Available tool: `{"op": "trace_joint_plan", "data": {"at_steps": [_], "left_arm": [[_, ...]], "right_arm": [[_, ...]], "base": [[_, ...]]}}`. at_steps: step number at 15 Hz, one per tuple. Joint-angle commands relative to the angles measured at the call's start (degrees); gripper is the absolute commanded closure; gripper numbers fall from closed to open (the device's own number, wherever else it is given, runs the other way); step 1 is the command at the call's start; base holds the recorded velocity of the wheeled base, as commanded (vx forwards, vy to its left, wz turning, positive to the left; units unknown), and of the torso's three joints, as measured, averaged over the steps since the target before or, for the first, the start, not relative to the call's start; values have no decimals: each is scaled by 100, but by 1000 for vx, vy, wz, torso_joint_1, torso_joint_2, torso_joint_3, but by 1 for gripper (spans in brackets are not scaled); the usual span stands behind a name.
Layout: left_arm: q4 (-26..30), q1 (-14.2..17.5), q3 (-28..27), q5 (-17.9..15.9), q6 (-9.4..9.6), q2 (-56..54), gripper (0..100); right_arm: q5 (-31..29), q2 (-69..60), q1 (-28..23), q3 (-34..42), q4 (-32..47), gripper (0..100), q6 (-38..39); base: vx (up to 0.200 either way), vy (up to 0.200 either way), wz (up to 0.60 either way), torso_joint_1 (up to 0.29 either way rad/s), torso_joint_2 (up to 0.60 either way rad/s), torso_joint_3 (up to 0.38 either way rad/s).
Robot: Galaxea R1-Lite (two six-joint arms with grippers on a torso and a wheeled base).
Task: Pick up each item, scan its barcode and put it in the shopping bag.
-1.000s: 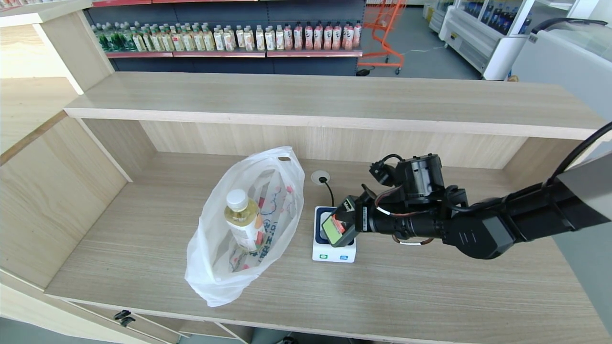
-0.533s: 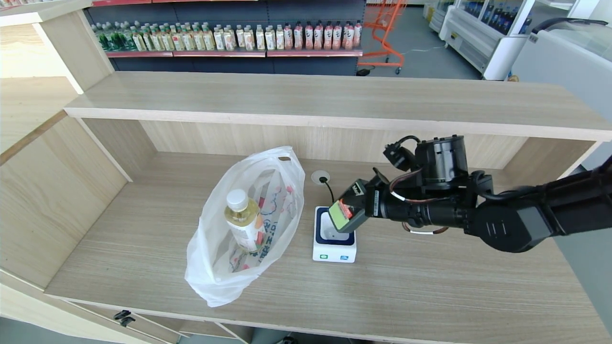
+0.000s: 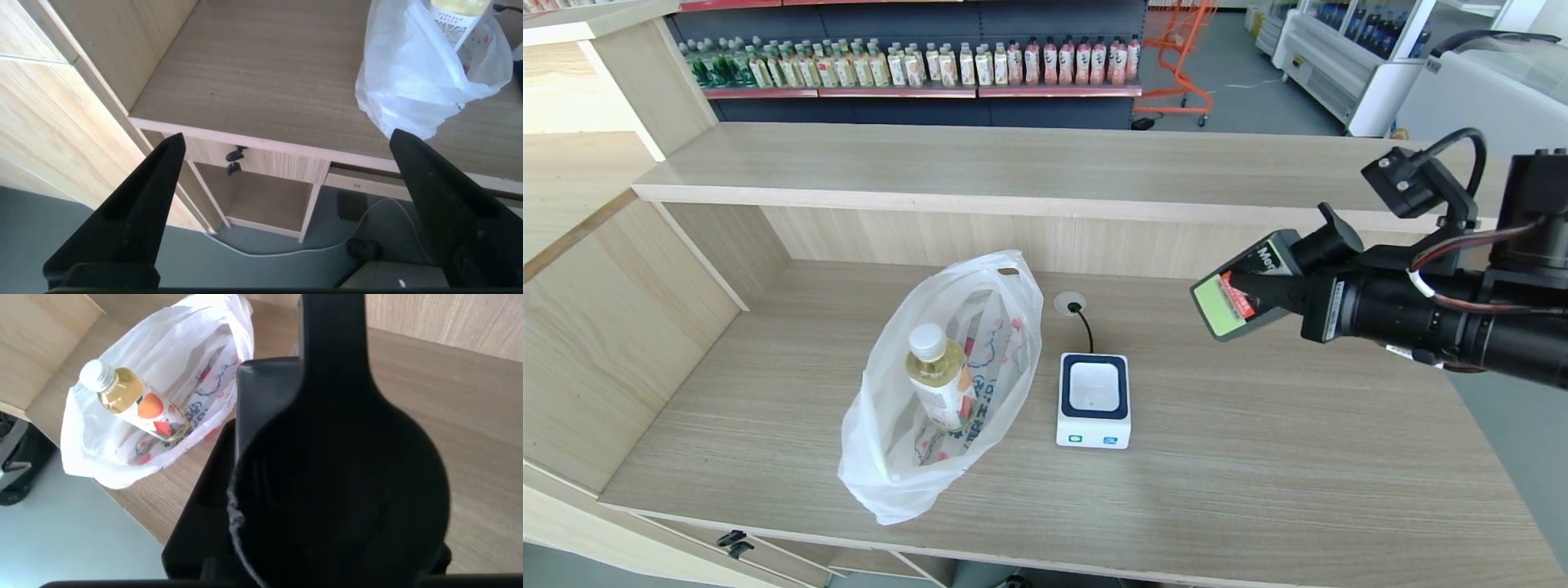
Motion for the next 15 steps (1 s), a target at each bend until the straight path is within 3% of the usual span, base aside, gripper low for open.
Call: {"op": "trace_joint_plan", "data": {"at_steps": [1,6,9,15], "left_arm": [[0,1,0,3,1,9,0],[0,1,0,3,-7,0,0],[0,1,0,3,-7,9,0],[0,1,0,3,-7,9,0]], "right_arm": [[-139,-694,-61,418,2,100,-22],[-244,-887,18,497,450,100,30],[-262,-878,27,559,450,100,66],[-253,-843,27,620,459,100,303]], "base": [[0,0,0,0,0,0],[0,160,0,2,1,3],[0,0,0,0,0,0],[0,200,0,1,1,2]]}}
